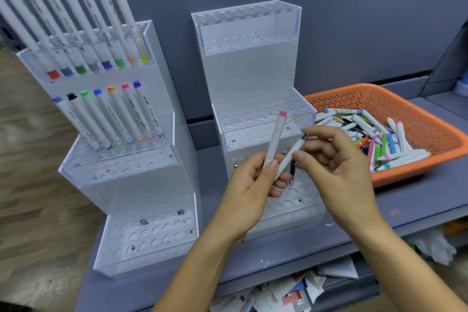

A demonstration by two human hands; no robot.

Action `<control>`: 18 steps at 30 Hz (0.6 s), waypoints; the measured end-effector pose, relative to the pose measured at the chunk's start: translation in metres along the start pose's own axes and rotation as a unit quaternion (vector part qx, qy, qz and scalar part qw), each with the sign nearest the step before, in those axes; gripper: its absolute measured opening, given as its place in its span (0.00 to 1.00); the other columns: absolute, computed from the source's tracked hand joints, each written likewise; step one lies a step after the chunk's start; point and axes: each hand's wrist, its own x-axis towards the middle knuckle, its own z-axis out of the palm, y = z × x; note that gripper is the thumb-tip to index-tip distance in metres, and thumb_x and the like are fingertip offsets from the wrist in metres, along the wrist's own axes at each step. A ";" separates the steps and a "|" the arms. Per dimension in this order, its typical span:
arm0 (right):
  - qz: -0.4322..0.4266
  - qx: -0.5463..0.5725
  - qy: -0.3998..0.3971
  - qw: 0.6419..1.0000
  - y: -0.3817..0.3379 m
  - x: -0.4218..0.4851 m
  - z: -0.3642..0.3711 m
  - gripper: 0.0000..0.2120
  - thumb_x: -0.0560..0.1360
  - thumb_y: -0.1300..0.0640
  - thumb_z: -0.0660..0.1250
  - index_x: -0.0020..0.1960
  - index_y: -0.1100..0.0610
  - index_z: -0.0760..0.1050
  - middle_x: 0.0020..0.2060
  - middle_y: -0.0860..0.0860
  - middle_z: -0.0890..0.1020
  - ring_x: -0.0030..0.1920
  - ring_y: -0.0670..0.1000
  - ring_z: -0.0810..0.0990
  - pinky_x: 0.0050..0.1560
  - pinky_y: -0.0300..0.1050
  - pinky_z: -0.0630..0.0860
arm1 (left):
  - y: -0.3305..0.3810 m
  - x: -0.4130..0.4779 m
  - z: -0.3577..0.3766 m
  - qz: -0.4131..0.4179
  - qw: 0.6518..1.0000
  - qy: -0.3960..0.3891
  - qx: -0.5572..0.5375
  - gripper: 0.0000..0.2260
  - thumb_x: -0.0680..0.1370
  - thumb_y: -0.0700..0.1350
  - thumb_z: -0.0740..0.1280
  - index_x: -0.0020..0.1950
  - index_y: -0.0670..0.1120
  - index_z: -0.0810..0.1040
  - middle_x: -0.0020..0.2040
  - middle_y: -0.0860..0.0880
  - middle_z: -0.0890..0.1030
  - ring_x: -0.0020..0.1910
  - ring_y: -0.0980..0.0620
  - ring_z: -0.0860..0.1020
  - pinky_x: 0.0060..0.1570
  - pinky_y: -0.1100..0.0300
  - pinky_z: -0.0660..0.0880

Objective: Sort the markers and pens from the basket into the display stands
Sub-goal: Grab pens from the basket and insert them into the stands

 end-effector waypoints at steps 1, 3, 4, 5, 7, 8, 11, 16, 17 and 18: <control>-0.001 0.013 0.020 1.000 -0.001 0.004 -0.004 0.17 0.71 0.68 0.70 0.51 0.50 0.73 0.38 0.50 0.81 0.40 0.47 0.81 0.45 0.40 0.79 | 0.000 0.001 -0.002 0.006 1.000 0.009 0.000 0.09 0.82 0.40 0.58 0.51 0.46 0.78 0.36 0.54 0.81 0.37 0.57 0.78 0.40 0.64 0.76; -0.012 0.020 0.066 0.998 -0.003 0.012 -0.013 0.19 0.73 0.71 0.67 0.53 0.48 0.71 0.39 0.52 0.79 0.38 0.48 0.80 0.42 0.40 0.79 | 0.000 0.002 -0.006 0.019 0.999 0.037 0.009 0.09 0.82 0.39 0.58 0.51 0.44 0.78 0.38 0.53 0.81 0.38 0.57 0.78 0.41 0.62 0.77; -0.031 0.000 0.083 0.996 -0.003 0.015 -0.018 0.20 0.74 0.71 0.66 0.53 0.47 0.70 0.40 0.51 0.78 0.38 0.49 0.80 0.41 0.39 0.79 | 0.000 0.002 -0.009 0.023 0.998 0.054 0.013 0.09 0.82 0.40 0.58 0.50 0.44 0.78 0.38 0.52 0.81 0.38 0.56 0.78 0.39 0.62 0.77; -0.055 -0.037 0.093 0.993 -0.002 0.019 -0.023 0.20 0.74 0.69 0.66 0.54 0.45 0.70 0.41 0.50 0.77 0.39 0.49 0.79 0.42 0.40 0.78 | -0.001 0.002 -0.012 0.024 0.997 0.071 0.017 0.09 0.82 0.40 0.58 0.50 0.45 0.78 0.38 0.52 0.80 0.36 0.56 0.77 0.37 0.62 0.76; -0.095 -0.116 0.100 0.984 0.004 0.022 -0.031 0.19 0.73 0.63 0.65 0.55 0.42 0.69 0.43 0.47 0.78 0.42 0.48 0.80 0.45 0.44 0.79 | -0.001 0.002 -0.018 0.022 0.995 0.097 0.030 0.09 0.82 0.41 0.58 0.50 0.46 0.77 0.35 0.54 0.79 0.32 0.57 0.74 0.33 0.64 0.73; -0.108 -0.146 0.097 0.979 0.009 0.022 -0.032 0.18 0.73 0.61 0.65 0.56 0.41 0.70 0.43 0.45 0.78 0.42 0.48 0.80 0.45 0.44 0.79 | -0.001 0.002 -0.021 0.021 0.994 0.106 0.035 0.09 0.82 0.41 0.57 0.50 0.46 0.77 0.34 0.55 0.79 0.30 0.58 0.73 0.31 0.65 0.72; -0.158 -0.245 0.071 0.954 0.026 0.021 -0.031 0.16 0.73 0.63 0.65 0.59 0.52 0.72 0.43 0.43 0.77 0.41 0.43 0.78 0.46 0.32 0.75 | -0.001 0.002 -0.025 0.015 0.992 0.120 0.038 0.09 0.82 0.42 0.58 0.51 0.46 0.77 0.32 0.56 0.76 0.28 0.57 0.68 0.29 0.65 0.68; -0.194 -0.365 0.023 0.910 0.044 0.019 -0.027 0.15 0.72 0.67 0.66 0.58 0.62 0.74 0.44 0.53 0.80 0.41 0.47 0.76 0.45 0.36 0.72 | -0.003 0.001 -0.029 0.018 0.991 0.125 0.049 0.09 0.82 0.45 0.58 0.50 0.49 0.78 0.32 0.54 0.72 0.27 0.57 0.64 0.29 0.65 0.63; -0.194 -0.377 0.013 0.906 0.047 0.018 -0.028 0.15 0.72 0.67 0.67 0.58 0.62 0.75 0.44 0.53 0.80 0.41 0.48 0.76 0.43 0.40 0.73 | -0.003 0.000 -0.029 0.018 0.991 0.124 0.050 0.09 0.82 0.46 0.58 0.50 0.50 0.78 0.32 0.53 0.71 0.26 0.58 0.64 0.28 0.66 0.63; -0.192 -0.389 0.005 0.901 0.048 0.017 -0.028 0.14 0.72 0.67 0.68 0.58 0.61 0.75 0.43 0.53 0.81 0.40 0.50 0.77 0.42 0.43 0.74 | -0.003 0.000 -0.030 0.018 0.991 0.122 0.050 0.09 0.82 0.46 0.58 0.50 0.50 0.78 0.32 0.53 0.70 0.26 0.58 0.63 0.28 0.66 0.62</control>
